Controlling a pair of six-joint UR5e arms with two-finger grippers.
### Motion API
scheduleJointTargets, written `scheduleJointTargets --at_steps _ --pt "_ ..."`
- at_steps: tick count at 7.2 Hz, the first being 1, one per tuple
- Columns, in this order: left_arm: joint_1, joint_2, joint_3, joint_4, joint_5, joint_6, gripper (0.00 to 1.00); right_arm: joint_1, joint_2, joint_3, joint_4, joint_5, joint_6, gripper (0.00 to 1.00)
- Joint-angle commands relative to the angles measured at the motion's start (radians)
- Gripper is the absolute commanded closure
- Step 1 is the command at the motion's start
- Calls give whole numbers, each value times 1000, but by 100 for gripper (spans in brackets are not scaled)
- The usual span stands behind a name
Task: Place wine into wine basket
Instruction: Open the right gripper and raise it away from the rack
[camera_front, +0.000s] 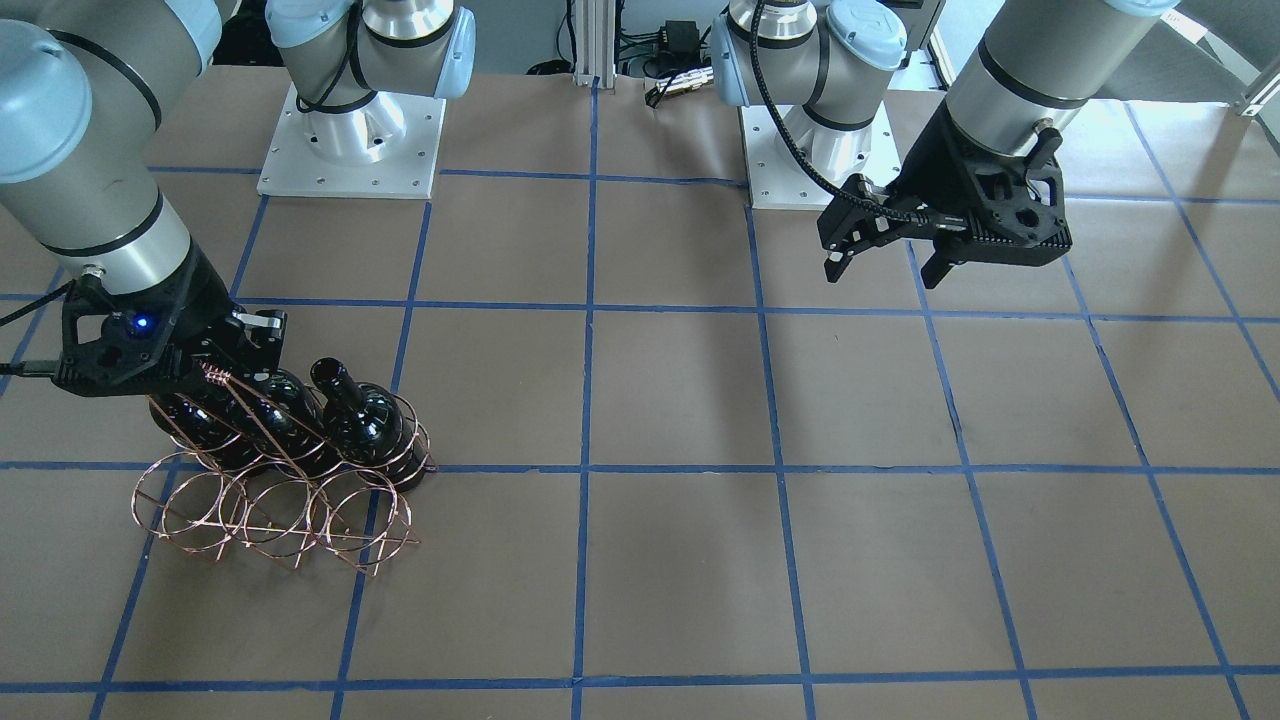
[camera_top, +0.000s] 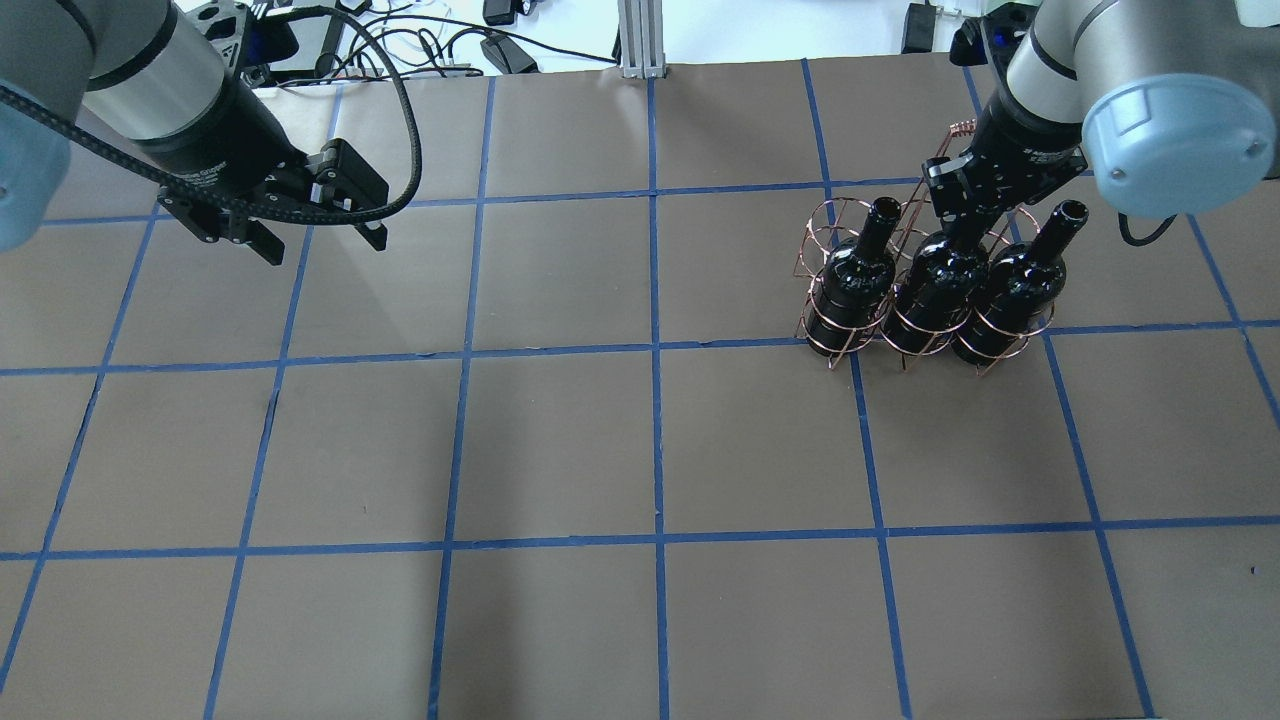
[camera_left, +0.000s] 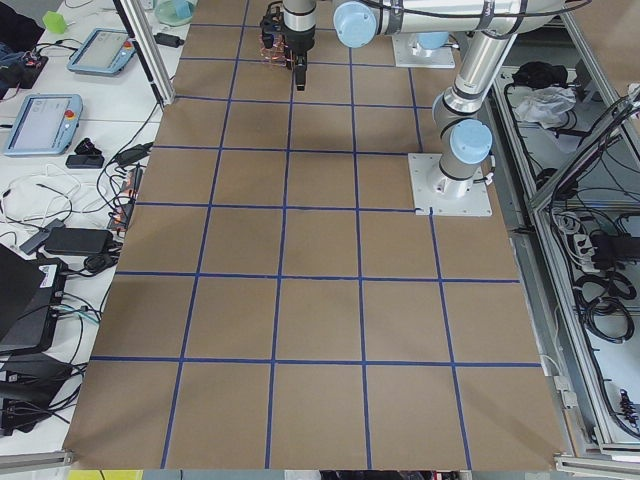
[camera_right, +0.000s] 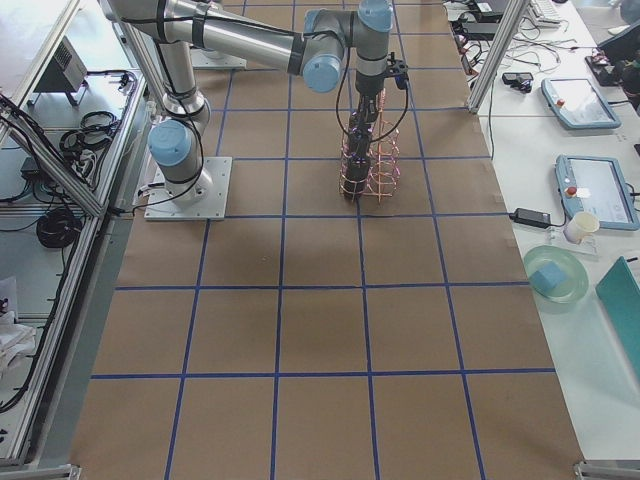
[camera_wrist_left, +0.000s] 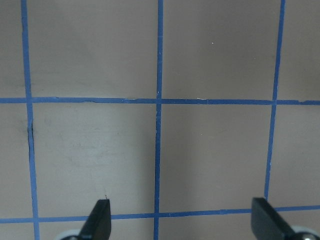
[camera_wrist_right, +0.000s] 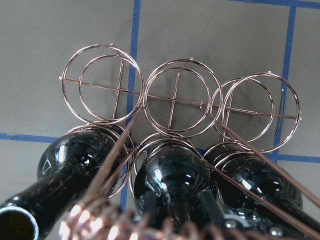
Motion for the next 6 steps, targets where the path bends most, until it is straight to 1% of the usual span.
scheduleJointTargets --at_steps 1,2,3,4,6 --pt "1 0 -1 -2 -6 0 0 0 1 15 -16 1 13 94" --pt "1 0 -1 -8 -4 2 0 3 -2 4 -18 -4 18 42" --pt "1 0 -1 -8 -4 8 0 3 -8 4 -13 -5 18 6" --pt "1 0 -1 -8 -3 26 0 6 -19 -12 -7 -4 18 0" --pt "1 0 -1 -8 -3 28 0 15 -89 -133 208 -2 20 0"
